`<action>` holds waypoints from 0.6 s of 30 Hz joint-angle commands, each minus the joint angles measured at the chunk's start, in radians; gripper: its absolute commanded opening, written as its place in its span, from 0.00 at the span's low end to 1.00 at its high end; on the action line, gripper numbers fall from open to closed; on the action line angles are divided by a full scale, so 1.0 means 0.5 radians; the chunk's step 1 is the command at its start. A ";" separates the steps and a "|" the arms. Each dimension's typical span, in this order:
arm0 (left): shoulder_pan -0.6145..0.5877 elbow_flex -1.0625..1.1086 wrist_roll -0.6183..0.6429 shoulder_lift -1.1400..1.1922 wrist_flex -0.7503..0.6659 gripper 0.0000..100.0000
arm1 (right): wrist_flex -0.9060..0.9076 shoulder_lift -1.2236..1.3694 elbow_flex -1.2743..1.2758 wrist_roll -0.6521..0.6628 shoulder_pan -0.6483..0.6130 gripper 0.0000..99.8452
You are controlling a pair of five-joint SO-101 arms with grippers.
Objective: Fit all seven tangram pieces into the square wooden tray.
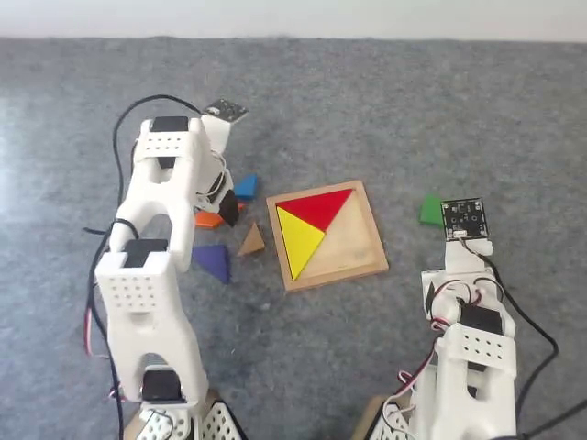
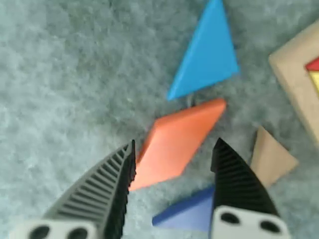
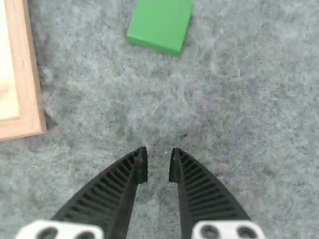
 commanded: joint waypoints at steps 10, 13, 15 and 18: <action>-0.046 0.002 -0.028 0.000 -0.058 0.21 | -0.044 -0.041 -0.018 0.025 -0.057 0.08; -0.037 0.094 -0.028 0.000 -0.068 0.16 | -0.044 -0.041 -0.018 0.025 -0.057 0.08; -0.031 0.140 -0.028 0.000 -0.071 0.15 | -0.044 -0.041 -0.018 0.025 -0.057 0.08; -0.031 0.161 -0.028 0.000 -0.061 0.10 | -0.044 -0.041 -0.018 0.025 -0.057 0.08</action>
